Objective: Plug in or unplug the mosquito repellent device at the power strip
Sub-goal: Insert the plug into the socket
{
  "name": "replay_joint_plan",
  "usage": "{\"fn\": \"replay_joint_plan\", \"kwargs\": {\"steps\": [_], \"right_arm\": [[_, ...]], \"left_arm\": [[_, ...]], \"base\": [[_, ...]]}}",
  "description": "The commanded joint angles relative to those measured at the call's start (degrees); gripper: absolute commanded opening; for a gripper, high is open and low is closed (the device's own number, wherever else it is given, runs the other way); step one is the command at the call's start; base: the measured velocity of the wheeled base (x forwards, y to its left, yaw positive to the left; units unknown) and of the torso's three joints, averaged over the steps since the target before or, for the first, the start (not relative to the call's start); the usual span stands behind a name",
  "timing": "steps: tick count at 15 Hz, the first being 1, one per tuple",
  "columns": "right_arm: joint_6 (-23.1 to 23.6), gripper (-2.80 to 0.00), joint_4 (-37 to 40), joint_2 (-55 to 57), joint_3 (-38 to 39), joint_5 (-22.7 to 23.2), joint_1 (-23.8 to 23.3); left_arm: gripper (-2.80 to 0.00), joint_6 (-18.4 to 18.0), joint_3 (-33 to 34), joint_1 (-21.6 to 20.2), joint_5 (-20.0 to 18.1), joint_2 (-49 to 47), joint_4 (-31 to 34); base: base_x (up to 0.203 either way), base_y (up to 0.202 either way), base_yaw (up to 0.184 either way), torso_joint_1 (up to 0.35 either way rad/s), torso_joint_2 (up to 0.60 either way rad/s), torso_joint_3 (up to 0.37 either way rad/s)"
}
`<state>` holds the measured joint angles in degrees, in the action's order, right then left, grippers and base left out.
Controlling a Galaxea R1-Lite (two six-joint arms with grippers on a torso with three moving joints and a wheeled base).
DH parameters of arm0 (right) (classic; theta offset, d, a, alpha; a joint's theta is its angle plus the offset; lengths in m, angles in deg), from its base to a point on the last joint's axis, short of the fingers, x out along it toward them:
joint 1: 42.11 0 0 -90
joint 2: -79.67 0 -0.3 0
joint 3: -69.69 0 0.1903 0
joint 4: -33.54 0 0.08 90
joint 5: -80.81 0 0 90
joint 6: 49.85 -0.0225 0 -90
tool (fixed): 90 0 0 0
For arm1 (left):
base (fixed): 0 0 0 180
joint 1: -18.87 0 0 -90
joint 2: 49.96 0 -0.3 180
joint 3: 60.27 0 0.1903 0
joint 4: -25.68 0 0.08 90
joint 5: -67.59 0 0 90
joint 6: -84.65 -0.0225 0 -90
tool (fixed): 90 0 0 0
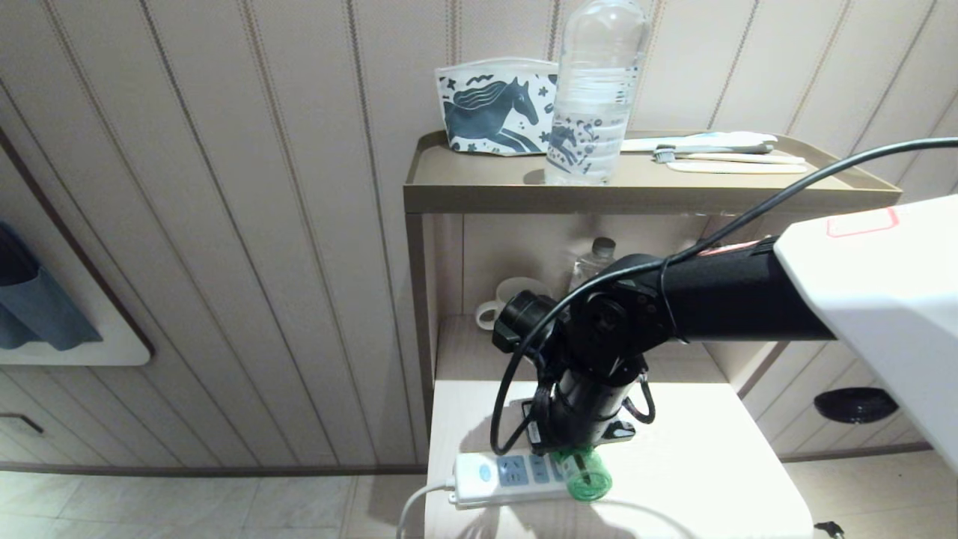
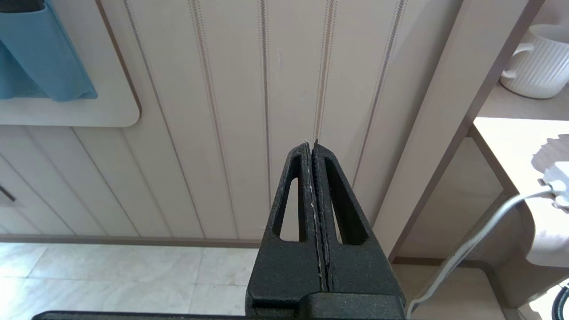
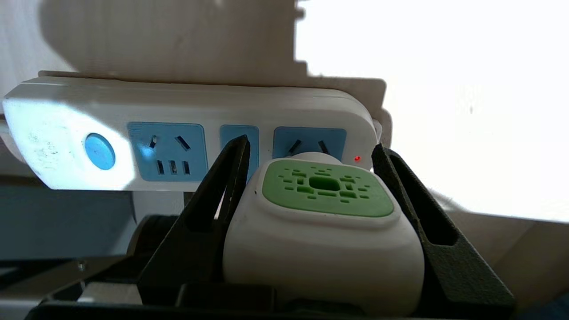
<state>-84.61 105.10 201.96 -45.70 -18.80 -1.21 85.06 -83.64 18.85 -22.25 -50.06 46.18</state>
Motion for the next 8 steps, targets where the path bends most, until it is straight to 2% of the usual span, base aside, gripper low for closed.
{"fn": "replay_joint_plan", "kwargs": {"steps": [1,8], "right_arm": [[-0.2,-2.8,0.3,-0.7,-0.7,-0.5,0.1],[-1.4,-2.8,-2.4,-1.4,2.9,-0.7,0.1]], "left_arm": [[-2.8,0.0,0.0,0.0,0.0,-0.1,-0.1],[-2.8,0.0,0.0,0.0,0.0,-0.1,0.0]], "base": [[0.0,0.0,0.0,0.0,0.0,0.0],[0.0,0.0,0.0,0.0,0.0,0.0]]}}
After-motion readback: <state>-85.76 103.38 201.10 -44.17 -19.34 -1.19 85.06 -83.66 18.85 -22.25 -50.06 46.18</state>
